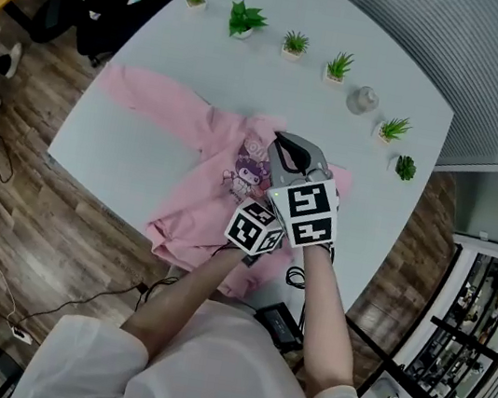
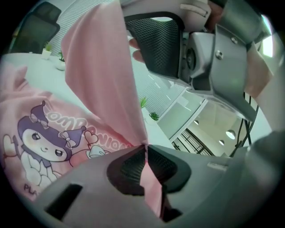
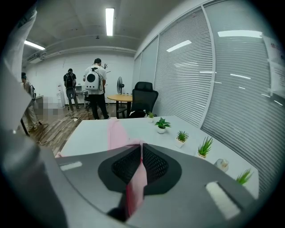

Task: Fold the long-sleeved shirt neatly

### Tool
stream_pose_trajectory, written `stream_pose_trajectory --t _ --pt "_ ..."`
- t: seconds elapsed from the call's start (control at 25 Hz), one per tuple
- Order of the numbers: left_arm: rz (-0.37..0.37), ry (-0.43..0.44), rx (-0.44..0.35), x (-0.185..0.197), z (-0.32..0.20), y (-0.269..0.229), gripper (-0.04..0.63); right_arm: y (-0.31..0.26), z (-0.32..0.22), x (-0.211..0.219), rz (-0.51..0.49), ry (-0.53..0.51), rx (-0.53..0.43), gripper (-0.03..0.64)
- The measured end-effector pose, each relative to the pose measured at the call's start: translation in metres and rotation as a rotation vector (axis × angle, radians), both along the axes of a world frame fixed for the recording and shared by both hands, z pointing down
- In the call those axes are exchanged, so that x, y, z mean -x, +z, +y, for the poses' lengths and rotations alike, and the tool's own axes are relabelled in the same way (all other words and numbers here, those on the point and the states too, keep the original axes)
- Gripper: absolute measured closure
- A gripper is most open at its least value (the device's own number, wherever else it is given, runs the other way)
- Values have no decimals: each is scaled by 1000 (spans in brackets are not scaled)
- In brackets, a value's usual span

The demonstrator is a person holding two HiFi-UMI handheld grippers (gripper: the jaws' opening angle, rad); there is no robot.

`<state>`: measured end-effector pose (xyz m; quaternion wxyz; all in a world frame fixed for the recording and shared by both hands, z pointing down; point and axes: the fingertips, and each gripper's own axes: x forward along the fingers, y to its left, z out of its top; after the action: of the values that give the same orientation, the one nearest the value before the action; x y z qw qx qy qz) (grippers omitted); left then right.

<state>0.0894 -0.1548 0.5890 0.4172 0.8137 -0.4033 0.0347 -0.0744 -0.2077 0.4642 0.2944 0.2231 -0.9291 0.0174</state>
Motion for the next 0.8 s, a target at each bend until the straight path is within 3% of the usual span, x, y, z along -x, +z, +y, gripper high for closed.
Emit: stream_pose_trajectory --t 0.2,0.4,0.44,0.56,0.8 --pt "20 -26 36 8 10 15 580 15 9 22 35 -59 16 594" --pt "78 -55 21 21 11 6 570 33 24 42 38 -134 50 575" --pt "92 -52 40 22 13 10 550 41 28 45 48 -147 80 553" --pt "148 -33 92 19 17 11 410 62 38 46 78 -164 159 534" --pt "167 -22 127 21 28 17 369 71 49 46 82 -198 220 492"
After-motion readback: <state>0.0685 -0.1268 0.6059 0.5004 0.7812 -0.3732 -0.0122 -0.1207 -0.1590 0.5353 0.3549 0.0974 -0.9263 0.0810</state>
